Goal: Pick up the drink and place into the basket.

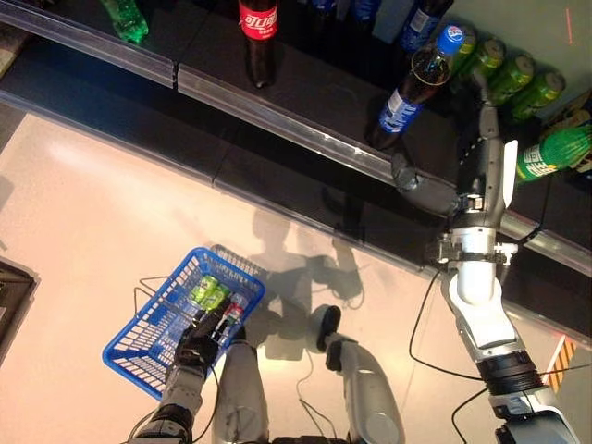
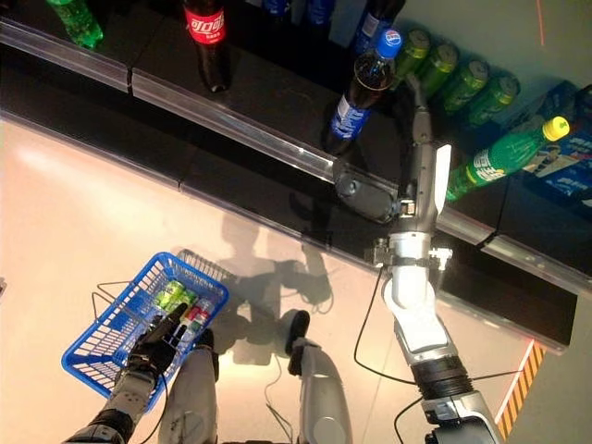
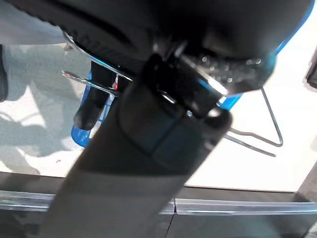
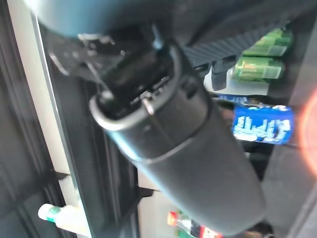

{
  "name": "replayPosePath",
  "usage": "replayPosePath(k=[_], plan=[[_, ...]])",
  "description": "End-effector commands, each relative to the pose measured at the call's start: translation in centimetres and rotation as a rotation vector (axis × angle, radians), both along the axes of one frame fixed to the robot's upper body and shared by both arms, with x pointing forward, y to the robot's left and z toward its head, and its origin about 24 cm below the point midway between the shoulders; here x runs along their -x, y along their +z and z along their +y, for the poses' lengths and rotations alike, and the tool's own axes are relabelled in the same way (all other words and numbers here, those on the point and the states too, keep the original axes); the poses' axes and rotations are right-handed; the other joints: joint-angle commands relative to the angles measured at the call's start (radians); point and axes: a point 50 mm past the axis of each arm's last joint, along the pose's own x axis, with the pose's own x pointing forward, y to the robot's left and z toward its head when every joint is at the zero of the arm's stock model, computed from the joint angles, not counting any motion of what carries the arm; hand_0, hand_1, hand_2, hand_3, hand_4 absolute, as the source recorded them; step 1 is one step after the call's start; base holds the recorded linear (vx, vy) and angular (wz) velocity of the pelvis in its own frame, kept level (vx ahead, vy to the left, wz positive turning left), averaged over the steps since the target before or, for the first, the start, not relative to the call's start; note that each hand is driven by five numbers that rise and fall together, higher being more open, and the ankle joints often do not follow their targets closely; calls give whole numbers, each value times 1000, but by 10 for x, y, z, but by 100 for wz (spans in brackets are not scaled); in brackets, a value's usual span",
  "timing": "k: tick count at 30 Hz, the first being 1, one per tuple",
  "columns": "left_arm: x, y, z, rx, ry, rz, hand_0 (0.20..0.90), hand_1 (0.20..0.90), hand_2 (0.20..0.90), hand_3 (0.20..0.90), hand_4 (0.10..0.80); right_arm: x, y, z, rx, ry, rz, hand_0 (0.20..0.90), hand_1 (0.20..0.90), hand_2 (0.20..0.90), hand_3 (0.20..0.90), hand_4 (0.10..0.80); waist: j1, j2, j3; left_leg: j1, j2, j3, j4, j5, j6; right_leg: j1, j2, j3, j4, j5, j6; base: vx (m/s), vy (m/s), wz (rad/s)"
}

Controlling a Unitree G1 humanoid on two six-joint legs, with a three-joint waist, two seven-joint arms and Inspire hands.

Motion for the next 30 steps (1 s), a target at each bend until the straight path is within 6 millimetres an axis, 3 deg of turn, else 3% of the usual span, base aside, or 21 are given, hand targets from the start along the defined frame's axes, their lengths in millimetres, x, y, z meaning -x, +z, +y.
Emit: replayPosePath(k=[1, 21, 30], plan=[[1, 11, 9, -100, -76, -73, 300, 300, 300, 200, 100, 13, 55, -17, -156, -16, -309, 900, 900, 900, 900, 800, 27, -6, -53, -74, -41, -37, -74, 162, 66, 115, -96, -1, 25, -45, 81, 39, -47, 4], [-10, 18, 11, -159, -168, -60, 300, 300, 300, 200, 100, -26, 70, -49, -317, -86, -162, 900, 900, 900, 900, 800, 75, 6, -34, -50, -55, -56, -94, 165, 69, 157, -103, -38, -3, -33, 83, 12, -13, 4], [-16, 21, 8, -168, -201, -66, 300, 300, 300, 200, 100, -41, 83, -53, -338, -78, -109, 900, 900, 900, 900, 800, 88, 21, -23, -51, -65, -64, -98, 167, 72, 144, -108, -44, 8, -34, 81, 0, 0, 0]])
